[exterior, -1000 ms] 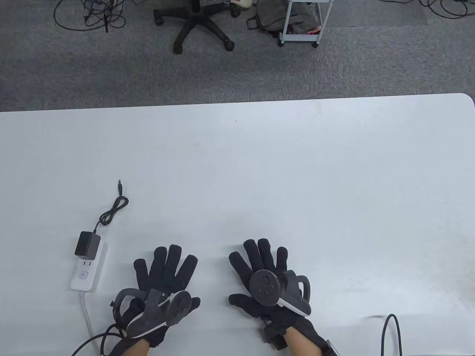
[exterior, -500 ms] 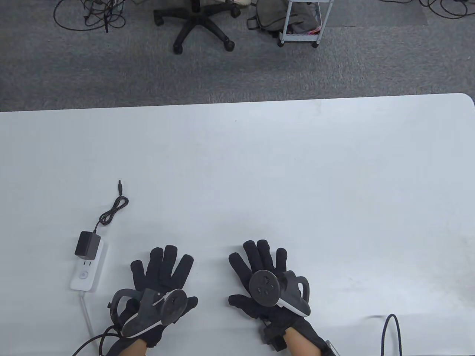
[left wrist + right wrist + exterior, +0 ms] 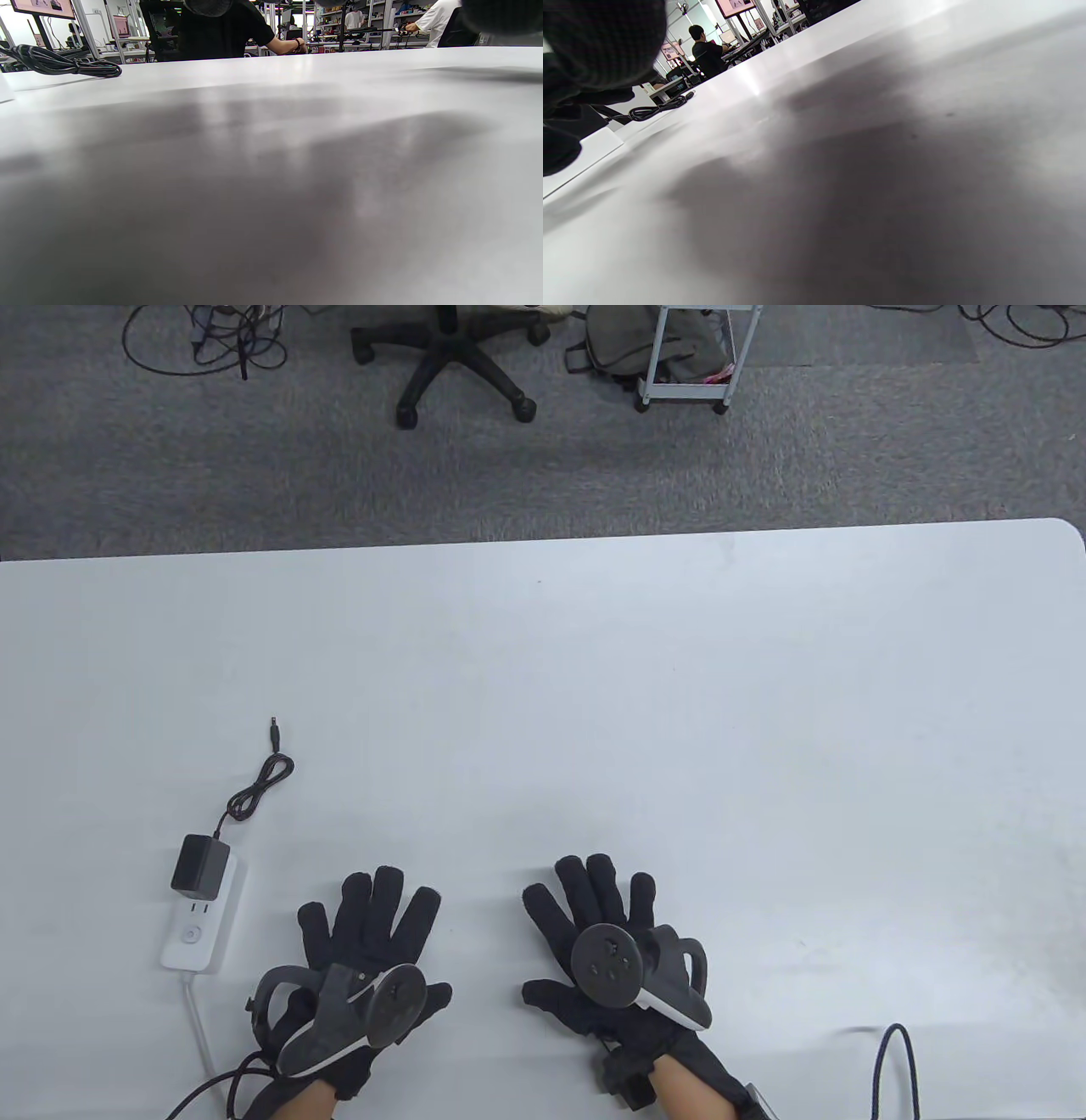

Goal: Remove the power adapter from the power strip

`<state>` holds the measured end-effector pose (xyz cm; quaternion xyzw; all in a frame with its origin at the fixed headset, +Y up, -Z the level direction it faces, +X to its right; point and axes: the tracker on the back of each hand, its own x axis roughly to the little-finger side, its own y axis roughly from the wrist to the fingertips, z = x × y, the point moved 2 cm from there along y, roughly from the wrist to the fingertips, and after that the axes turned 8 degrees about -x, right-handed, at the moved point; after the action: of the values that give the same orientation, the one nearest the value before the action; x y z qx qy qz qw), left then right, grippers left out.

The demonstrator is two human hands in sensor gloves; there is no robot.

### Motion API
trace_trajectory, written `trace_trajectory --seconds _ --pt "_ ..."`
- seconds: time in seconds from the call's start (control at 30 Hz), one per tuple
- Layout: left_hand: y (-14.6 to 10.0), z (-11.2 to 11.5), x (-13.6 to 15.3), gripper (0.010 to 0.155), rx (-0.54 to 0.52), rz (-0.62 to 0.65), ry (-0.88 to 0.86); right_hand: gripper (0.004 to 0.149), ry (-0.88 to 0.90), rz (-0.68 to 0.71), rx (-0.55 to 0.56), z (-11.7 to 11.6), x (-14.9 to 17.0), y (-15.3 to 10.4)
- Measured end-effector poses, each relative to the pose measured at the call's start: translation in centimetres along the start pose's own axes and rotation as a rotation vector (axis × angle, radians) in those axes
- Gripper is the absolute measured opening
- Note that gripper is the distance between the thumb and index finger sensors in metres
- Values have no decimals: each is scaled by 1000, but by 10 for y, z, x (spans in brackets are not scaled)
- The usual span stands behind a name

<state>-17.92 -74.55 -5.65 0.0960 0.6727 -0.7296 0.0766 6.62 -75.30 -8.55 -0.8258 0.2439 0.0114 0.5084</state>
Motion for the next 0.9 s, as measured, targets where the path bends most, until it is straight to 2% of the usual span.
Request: trace_trajectory --seconds 0.33,0.57,0.83,0.9 --pt "-2 -8 13 96 -41 -43 -44 90 13 14 -4 -1 0 1" --pt "-11 -22 44 97 -119 -147 -123 89 18 22 -8 -2 -1 2" --pt "-25 -29 88 101 -187 -355 -146 90 19 34 -16 -3 -2 2" --pt "-29 -31 100 104 -214 -508 -119 90 19 36 -21 -3 -1 2"
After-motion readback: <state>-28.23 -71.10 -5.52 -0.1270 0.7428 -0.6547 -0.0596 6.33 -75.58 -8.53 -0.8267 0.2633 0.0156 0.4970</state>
